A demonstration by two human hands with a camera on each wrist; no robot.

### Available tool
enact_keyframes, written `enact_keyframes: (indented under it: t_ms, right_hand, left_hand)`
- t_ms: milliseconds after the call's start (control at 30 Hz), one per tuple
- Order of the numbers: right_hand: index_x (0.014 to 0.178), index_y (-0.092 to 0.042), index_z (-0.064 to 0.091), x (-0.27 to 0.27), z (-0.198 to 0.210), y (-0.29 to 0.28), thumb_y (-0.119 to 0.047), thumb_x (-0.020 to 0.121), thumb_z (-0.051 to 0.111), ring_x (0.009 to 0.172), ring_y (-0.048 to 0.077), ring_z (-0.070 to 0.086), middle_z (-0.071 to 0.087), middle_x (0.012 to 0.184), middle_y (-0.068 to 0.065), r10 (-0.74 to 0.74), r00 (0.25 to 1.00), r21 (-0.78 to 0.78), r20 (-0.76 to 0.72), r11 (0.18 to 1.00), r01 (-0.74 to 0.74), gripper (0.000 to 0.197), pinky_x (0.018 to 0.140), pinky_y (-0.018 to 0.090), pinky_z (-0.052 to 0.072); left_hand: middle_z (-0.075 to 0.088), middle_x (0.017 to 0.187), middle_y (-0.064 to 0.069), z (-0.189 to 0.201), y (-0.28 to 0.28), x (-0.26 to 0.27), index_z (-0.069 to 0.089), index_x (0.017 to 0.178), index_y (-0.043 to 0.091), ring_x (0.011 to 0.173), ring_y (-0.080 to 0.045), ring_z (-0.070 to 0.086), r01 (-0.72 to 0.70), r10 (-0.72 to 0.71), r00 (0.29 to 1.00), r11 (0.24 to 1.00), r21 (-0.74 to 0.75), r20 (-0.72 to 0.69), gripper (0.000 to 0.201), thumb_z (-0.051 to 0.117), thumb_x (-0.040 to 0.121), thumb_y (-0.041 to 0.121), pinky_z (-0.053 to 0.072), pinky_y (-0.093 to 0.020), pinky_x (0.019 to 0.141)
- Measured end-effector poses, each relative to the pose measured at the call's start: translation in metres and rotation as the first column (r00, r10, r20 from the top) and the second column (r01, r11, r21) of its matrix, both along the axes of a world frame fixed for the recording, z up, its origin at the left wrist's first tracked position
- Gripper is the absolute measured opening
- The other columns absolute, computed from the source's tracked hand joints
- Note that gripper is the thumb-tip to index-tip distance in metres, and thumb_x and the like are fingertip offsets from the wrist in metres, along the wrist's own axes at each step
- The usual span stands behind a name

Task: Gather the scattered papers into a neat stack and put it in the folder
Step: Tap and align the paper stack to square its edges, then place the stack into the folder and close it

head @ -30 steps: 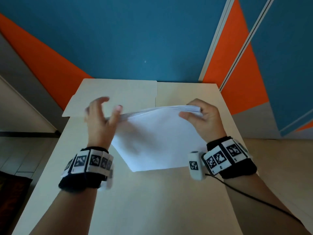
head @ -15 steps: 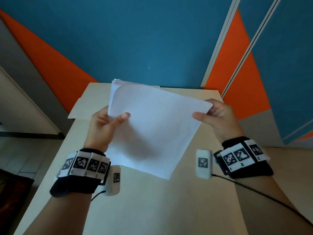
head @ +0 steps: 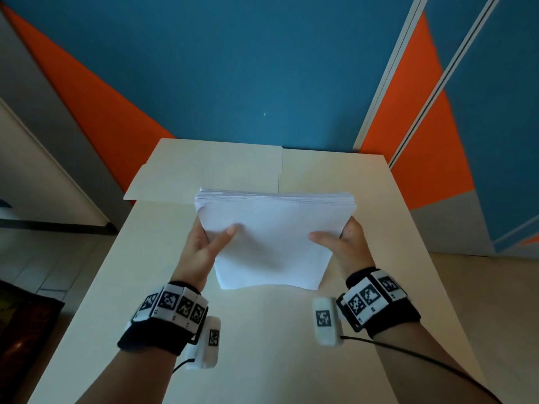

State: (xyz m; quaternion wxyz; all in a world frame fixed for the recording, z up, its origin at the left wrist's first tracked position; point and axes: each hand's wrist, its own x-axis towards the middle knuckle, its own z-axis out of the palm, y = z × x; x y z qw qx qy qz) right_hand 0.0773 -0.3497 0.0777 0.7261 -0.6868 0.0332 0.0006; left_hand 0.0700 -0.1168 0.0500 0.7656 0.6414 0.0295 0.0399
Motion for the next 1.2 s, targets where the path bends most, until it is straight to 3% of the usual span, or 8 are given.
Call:
enact_keyframes:
  t_ms: [233, 400, 600, 700, 800, 900, 1033, 1200]
  right_hand:
    - [0.075, -0.024, 0.061, 0.004, 0.027, 0.019, -0.051, 0.074, 0.060, 0.087, 0.027, 0.057, 0.059, 0.082, -0.002, -0.304, 0.940, 0.106, 0.156, 0.951, 0.290, 0.027, 0.087, 0.044, 0.047]
    - [0.063, -0.014, 0.055, 0.014, 0.029, 0.025, -0.012, 0.083, 0.059, 0.065, 0.008, 0.046, 0.050, 0.063, -0.001, -0.418, 0.885, 0.094, 0.204, 0.908, 0.408, 0.021, 0.065, 0.023, 0.039]
    - [0.077, -0.022, 0.055, 0.012, 0.018, 0.009, -0.046, 0.076, 0.064, 0.064, -0.008, 0.053, 0.057, 0.073, -0.011, -0.236, 0.936, 0.001, 0.260, 0.970, 0.244, 0.025, 0.063, 0.006, 0.040]
    - [0.086, -0.020, 0.059, 0.007, 0.000, 0.002, -0.024, 0.070, 0.078, 0.057, -0.003, 0.064, 0.070, 0.063, -0.013, -0.092, 0.993, 0.051, 0.078, 0.995, 0.088, 0.025, 0.052, 0.011, 0.048]
    - [0.079, -0.015, 0.061, 0.006, -0.024, -0.002, 0.002, 0.074, 0.072, 0.049, -0.003, 0.064, 0.069, 0.053, -0.014, -0.031, 0.987, -0.020, -0.157, 0.999, 0.029, 0.020, 0.041, 0.008, 0.045]
    - [0.078, -0.022, 0.061, 0.008, -0.051, -0.005, -0.007, 0.078, 0.072, 0.074, 0.007, 0.067, 0.067, 0.075, -0.011, 0.023, 0.957, -0.138, -0.291, 0.988, -0.065, 0.018, 0.054, 0.008, 0.047]
    - [0.097, -0.018, 0.065, 0.018, -0.062, 0.002, -0.013, 0.082, 0.067, 0.100, 0.021, 0.066, 0.069, 0.095, -0.006, 0.003, 0.951, -0.177, -0.310, 0.982, -0.060, 0.015, 0.095, 0.038, 0.050]
    - [0.111, -0.040, 0.053, 0.039, -0.044, 0.012, -0.032, 0.083, 0.063, 0.113, 0.000, 0.057, 0.062, 0.118, -0.017, 0.100, 0.976, -0.143, -0.194, 0.981, -0.128, 0.031, 0.100, 0.026, 0.042]
  left_hand:
    - [0.052, 0.077, 0.002, 0.056, -0.027, 0.006, 0.060, 0.094, 0.014, 0.070, -0.006, 0.047, -0.354, 0.351, 0.930, 0.935, 0.016, 0.106, 0.056, 0.049, 0.069, 0.062, 0.039, -0.019, 0.068]
    - [0.043, 0.066, -0.006, 0.054, -0.031, 0.020, 0.053, 0.069, 0.021, 0.062, -0.020, 0.038, -0.411, 0.411, 0.910, 0.911, 0.001, 0.059, 0.019, 0.062, 0.082, 0.032, 0.030, -0.029, 0.056]
    - [0.059, 0.059, 0.015, 0.037, -0.012, 0.021, 0.046, 0.086, 0.020, 0.054, -0.004, 0.052, -0.150, 0.138, 0.967, 0.988, 0.041, 0.216, 0.032, 0.055, 0.071, 0.047, 0.042, -0.017, 0.053]
    - [0.070, 0.078, 0.015, 0.015, -0.004, 0.023, 0.053, 0.105, 0.007, 0.073, 0.001, 0.066, -0.053, 0.034, 0.985, 0.993, 0.104, 0.171, 0.050, 0.064, 0.073, 0.044, 0.050, -0.014, 0.064]
    - [0.071, 0.095, 0.016, -0.020, 0.001, 0.025, 0.054, 0.111, 0.024, 0.088, 0.002, 0.066, 0.031, -0.035, 0.999, 0.986, 0.163, 0.024, 0.029, 0.056, 0.082, 0.028, 0.051, -0.015, 0.072]
    - [0.065, 0.101, 0.009, -0.056, 0.005, 0.028, 0.052, 0.107, 0.030, 0.089, -0.002, 0.063, 0.098, -0.071, 0.989, 0.971, 0.218, -0.129, 0.022, 0.049, 0.092, 0.013, 0.048, -0.020, 0.079]
    - [0.057, 0.079, 0.004, -0.074, 0.002, 0.034, 0.052, 0.089, 0.025, 0.067, -0.001, 0.057, 0.035, 0.019, 0.980, 0.964, 0.263, -0.200, 0.025, 0.041, 0.094, 0.002, 0.047, -0.020, 0.064]
    - [0.053, 0.073, -0.003, -0.051, 0.011, 0.065, 0.049, 0.078, 0.020, 0.065, -0.017, 0.048, -0.150, 0.182, 0.969, 0.971, 0.189, -0.167, 0.023, 0.046, 0.091, 0.002, 0.043, -0.027, 0.062]
